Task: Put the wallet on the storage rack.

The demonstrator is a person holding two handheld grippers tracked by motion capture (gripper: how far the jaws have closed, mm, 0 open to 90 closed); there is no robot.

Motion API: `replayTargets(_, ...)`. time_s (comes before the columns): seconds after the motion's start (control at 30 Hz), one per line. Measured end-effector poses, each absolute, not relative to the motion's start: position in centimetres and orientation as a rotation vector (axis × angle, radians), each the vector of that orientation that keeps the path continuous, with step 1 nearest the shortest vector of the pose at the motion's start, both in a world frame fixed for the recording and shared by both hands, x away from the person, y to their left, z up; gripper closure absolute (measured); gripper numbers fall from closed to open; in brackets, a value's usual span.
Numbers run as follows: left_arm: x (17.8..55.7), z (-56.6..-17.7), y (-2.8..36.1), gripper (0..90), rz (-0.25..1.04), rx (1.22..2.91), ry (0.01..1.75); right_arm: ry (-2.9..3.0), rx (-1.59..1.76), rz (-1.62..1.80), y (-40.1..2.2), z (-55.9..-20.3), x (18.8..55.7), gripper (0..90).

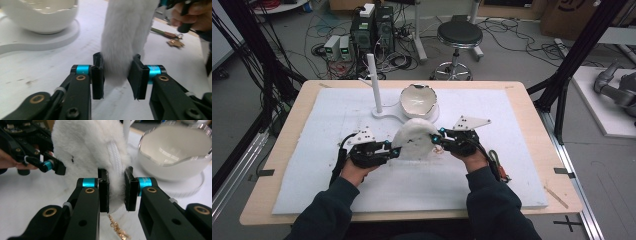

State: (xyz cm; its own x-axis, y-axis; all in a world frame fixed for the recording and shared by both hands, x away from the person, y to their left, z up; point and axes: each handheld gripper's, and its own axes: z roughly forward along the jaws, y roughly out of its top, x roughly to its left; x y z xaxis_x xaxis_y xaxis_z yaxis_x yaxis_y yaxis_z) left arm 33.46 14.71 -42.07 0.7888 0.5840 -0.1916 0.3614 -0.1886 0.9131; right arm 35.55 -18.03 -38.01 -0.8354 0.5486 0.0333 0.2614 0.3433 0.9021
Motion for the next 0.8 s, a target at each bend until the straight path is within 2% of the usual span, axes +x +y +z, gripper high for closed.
replayTargets(0.07, 33.7, -42.0, 15.8, 57.9, 0.26, 1.782, 0.781, 2.3, 0.726, 1.481, -17.7, -37.2, 35.9, 79.0)
replayTargets(0.1, 33.8, -42.0, 16.4, 47.7, 0.286, 1.77, 0.806, 2.274, 0.717, 1.463, -17.4, -36.3, 36.5, 79.1)
replayTargets(0.13, 33.9, -41.9, 17.0, 47.7, 0.314, 1.757, 0.83, 2.274, 0.717, 1.463, -17.4, -36.3, 36.5, 79.1)
replayTargets(0.23, 34.1, -41.6, 18.8, 35.8, 0.369, 1.706, 0.88, 2.261, 0.68, 1.427, -16.6, -34.3, 38.1, 79.0)
replayTargets(0.27, 34.1, -41.5, 19.3, 35.8, 0.395, 1.695, 0.892, 2.261, 0.68, 1.427, -16.6, -34.3, 38.1, 79.0)
replayTargets(0.3, 34.1, -41.4, 19.8, 29.4, 0.409, 1.686, 0.901, 2.256, 0.667, 1.41, -15.9, -33.3, 39.1, 79.0)
replayTargets(0.33, 34.1, -41.2, 20.2, 29.4, 0.434, 1.678, 0.916, 2.256, 0.667, 1.41, -15.9, -33.3, 39.1, 79.0)
replayTargets(0.4, 34.1, -41.0, 21.1, 22.2, 0.477, 1.653, 0.932, 2.25, 0.653, 1.391, -15.3, -32.4, 40.1, 79.0)
replayTargets(0.63, 34.0, -40.9, 23.2, 21.7, 0.517, 1.608, 0.946, 2.203, 0.648, 1.356, -13.5, -29.5, 44.3, 79.0)
replayTargets(0.8, 34.1, -41.0, 23.6, 21.7, 0.511, 1.601, 0.96, 2.175, 0.643, 1.303, -12.9, -29.2, 46.3, 79.0)
